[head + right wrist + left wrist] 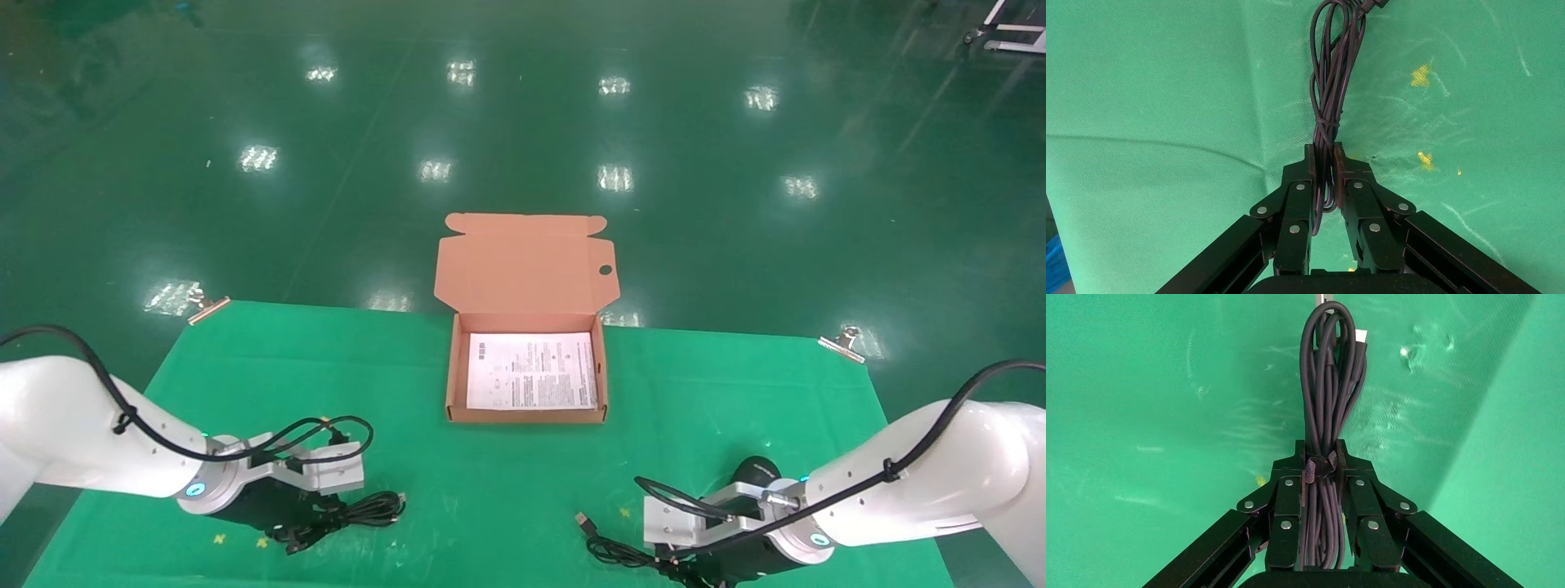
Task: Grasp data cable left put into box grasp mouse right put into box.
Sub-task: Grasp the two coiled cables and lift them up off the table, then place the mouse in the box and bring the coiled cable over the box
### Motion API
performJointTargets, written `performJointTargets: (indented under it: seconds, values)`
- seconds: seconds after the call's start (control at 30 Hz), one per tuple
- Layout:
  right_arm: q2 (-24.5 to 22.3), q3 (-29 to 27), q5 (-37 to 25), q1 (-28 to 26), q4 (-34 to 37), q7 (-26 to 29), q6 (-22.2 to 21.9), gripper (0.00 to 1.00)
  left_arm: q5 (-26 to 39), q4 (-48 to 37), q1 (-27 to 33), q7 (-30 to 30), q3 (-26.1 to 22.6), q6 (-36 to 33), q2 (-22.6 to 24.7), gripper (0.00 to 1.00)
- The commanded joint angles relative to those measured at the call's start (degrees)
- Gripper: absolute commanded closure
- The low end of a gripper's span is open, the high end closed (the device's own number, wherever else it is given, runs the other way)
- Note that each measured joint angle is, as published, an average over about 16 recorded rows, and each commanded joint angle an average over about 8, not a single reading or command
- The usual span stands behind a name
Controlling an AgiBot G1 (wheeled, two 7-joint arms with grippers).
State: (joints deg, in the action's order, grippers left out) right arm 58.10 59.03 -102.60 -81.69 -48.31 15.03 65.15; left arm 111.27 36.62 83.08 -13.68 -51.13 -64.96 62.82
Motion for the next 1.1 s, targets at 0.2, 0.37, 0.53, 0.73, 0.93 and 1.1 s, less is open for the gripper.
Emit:
performJointTargets:
  seconds: [0.2,0.37,0.53,0.73,0.93,1.1]
  values:
    - [-5.3,-2.9,1.7,-2.0,-5.6,3.3,-1.1,1.00,0.3,5.9,1.1,0.3,0.5,0.1,-2.7,1.00]
    - [-11.0,-5.5,-0.2,-5.3,-14.0,8.4,-3.5,1.00,2.9,16.3,2.1,-1.5,1.2,2.5,-6.1,1.00]
    - [-13.2,-7.5,-3.4,-9.3,-20.0,12.5,-5.9,1.00,7.4,25.8,3.2,-4.9,1.9,6.4,-7.8,1.00]
    - [-10.2,-9.2,-4.8,-14.4,-21.6,12.5,-8.4,1.00,12.3,29.9,5.0,-8.3,2.9,11.1,-6.0,1.00]
    - [-3.0,-10.4,-2.3,-19.6,-15.8,6.7,-10.6,1.00,18.4,29.4,7.5,-10.0,3.1,15.8,-2.2,1.00]
    - [3.0,-11.3,0.5,-23.3,-7.6,0.2,-12.4,1.00,22.7,27.9,9.4,-11.4,3.4,18.6,0.6,1.00]
